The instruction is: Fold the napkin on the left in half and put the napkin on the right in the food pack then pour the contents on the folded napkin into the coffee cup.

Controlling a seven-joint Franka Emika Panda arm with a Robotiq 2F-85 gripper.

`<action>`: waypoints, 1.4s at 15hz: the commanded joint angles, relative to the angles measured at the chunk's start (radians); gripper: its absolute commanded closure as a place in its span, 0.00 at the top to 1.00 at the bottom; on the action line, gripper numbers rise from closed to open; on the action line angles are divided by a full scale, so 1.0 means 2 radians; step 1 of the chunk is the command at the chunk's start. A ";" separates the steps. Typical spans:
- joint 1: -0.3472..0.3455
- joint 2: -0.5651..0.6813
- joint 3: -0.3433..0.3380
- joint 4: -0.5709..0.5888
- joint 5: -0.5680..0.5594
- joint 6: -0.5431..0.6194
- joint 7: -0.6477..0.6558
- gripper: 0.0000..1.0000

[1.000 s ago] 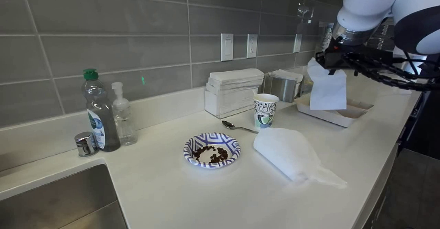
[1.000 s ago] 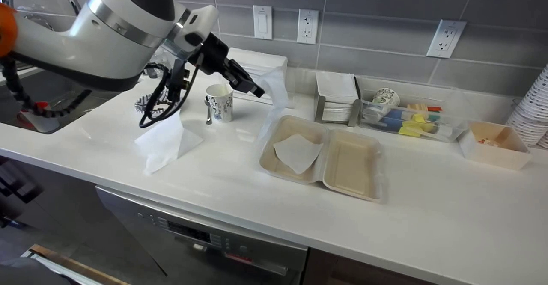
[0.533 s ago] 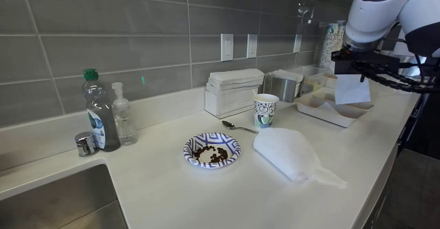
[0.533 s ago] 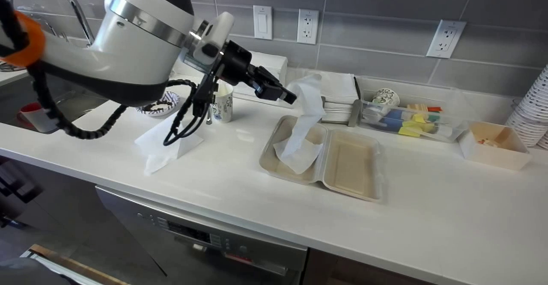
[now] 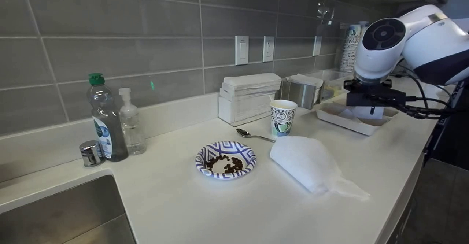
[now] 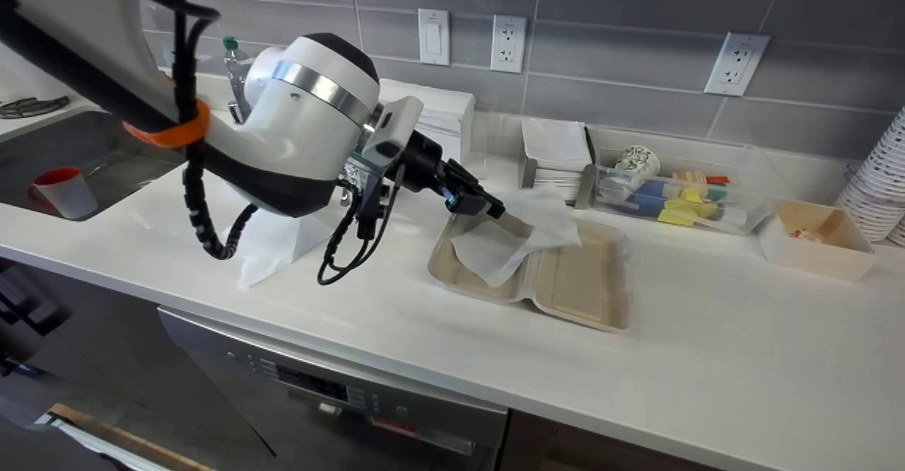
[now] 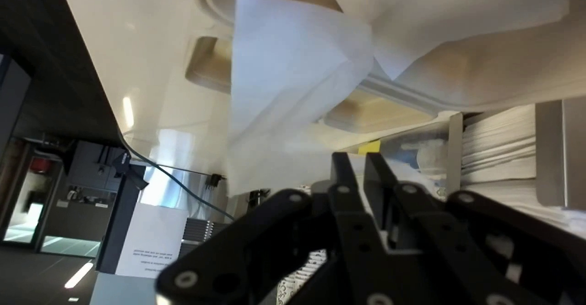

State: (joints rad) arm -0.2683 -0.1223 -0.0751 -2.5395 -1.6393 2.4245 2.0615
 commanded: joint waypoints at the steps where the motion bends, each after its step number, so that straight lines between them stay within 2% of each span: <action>1: 0.028 0.013 -0.025 0.008 0.023 0.022 -0.033 0.47; 4: 0.039 -0.014 -0.032 -0.007 0.060 0.054 -0.096 0.71; 8: 0.048 -0.044 -0.046 -0.032 0.151 0.152 -0.233 0.99; 11: 0.053 -0.048 -0.055 -0.061 0.242 0.205 -0.347 1.00; 14: 0.064 -0.041 -0.054 -0.092 0.343 0.212 -0.463 1.00; 15: 0.092 -0.040 -0.076 -0.100 0.374 0.208 -0.500 1.00; 18: 0.161 -0.046 -0.109 -0.126 0.483 0.201 -0.612 1.00; 19: 0.209 -0.025 -0.139 -0.105 0.524 0.194 -0.649 1.00; 21: 0.282 -0.057 -0.180 -0.109 0.601 0.150 -0.726 1.00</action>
State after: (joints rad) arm 0.0992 -0.1886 -0.3158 -2.7580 -0.6322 2.8193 0.8061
